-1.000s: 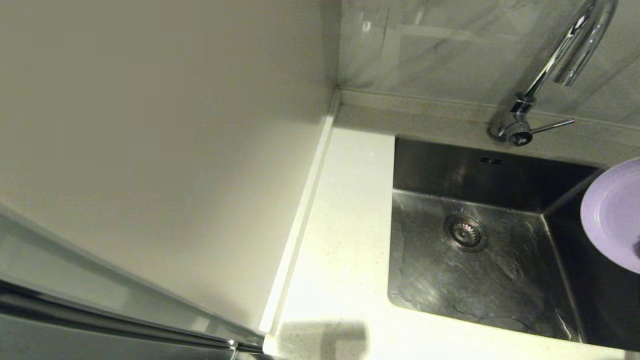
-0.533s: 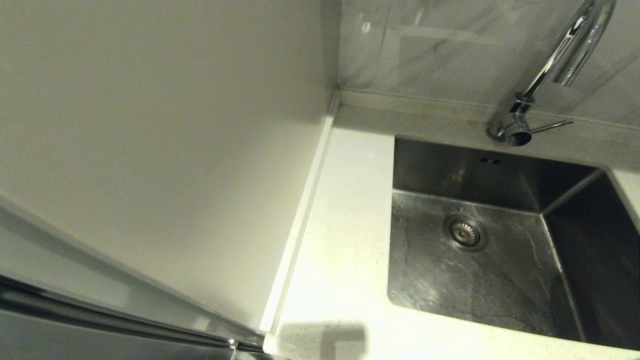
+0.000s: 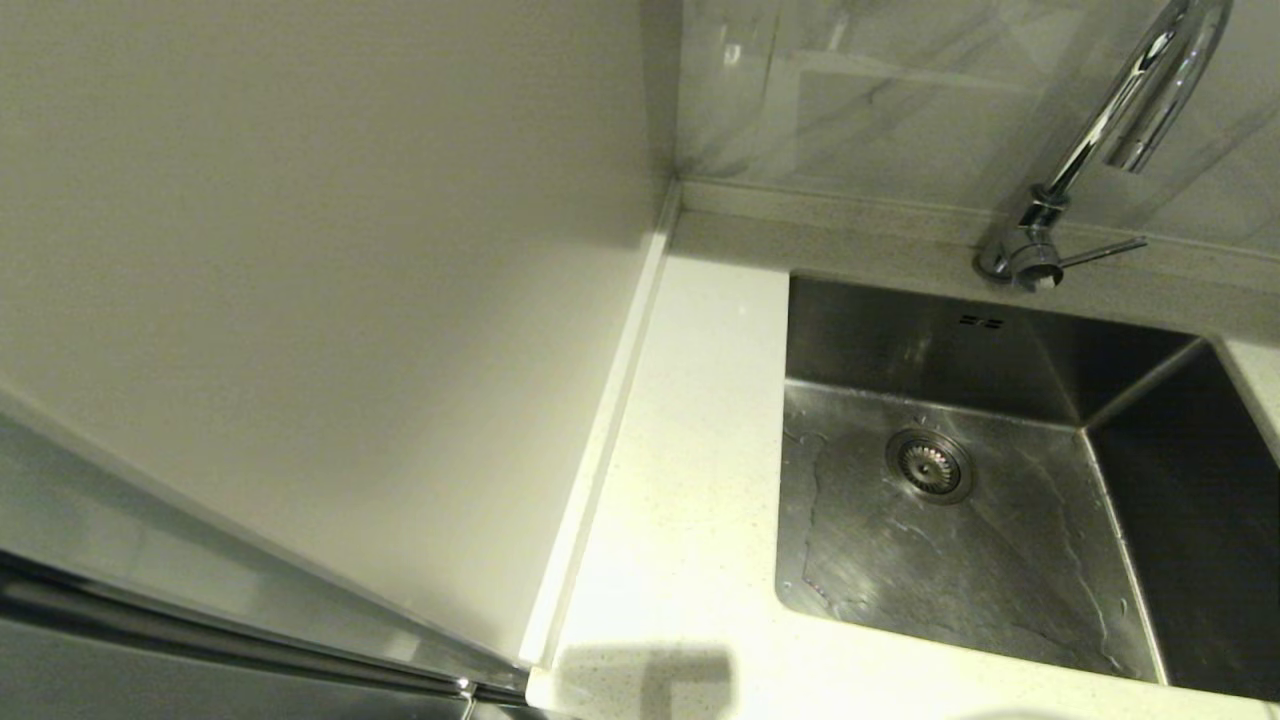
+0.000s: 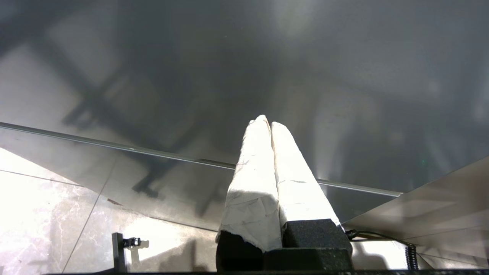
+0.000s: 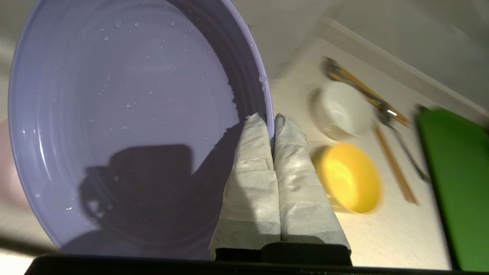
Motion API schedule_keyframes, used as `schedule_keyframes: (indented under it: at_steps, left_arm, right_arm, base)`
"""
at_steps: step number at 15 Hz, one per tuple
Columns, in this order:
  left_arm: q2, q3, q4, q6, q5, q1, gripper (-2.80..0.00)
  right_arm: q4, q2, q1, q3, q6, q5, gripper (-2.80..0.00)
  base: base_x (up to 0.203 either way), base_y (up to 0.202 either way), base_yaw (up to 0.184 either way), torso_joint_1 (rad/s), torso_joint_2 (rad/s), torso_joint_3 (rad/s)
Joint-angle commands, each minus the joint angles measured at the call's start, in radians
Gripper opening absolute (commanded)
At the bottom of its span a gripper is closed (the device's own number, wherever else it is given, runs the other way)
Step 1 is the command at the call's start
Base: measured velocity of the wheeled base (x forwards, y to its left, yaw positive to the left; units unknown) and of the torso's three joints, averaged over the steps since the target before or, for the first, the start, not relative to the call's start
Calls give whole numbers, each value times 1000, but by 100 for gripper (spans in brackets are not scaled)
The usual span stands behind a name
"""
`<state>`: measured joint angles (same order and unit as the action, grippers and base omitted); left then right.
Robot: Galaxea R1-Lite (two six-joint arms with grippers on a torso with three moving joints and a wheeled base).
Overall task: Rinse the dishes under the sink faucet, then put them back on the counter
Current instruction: Put a plate back to the table from the sink
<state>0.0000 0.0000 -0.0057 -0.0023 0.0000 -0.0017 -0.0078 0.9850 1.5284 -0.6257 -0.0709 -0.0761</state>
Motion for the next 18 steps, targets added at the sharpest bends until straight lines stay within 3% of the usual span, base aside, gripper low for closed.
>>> schedule_keyframes:
  at_steps: [1, 5, 8, 14, 18]
  left_arm:
    - [0, 3, 0, -1, 0, 0, -280]
    - [0, 2, 0, -1, 0, 0, -280]
    - [0, 3, 0, -1, 0, 0, -280]
    - [0, 3, 0, -1, 0, 0, -280]
    - [0, 3, 0, -1, 0, 0, -280]
  right_arm:
    - [18, 98, 168, -54, 19, 51, -280]
    - [20, 229, 304, -66, 39, 91, -280]
    - [19, 273, 312, -41, 61, 91, -280]
    - [-41, 222, 311, 135, 149, 95, -280]
    - [-44, 164, 311, 199, 212, 203, -280]
  base:
    - [0, 0, 0, 0, 0, 0]
    - [0, 0, 0, 0, 0, 0]
    - [0, 0, 0, 0, 0, 0]
    - [0, 0, 0, 0, 0, 0]
    - [0, 0, 0, 0, 0, 0]
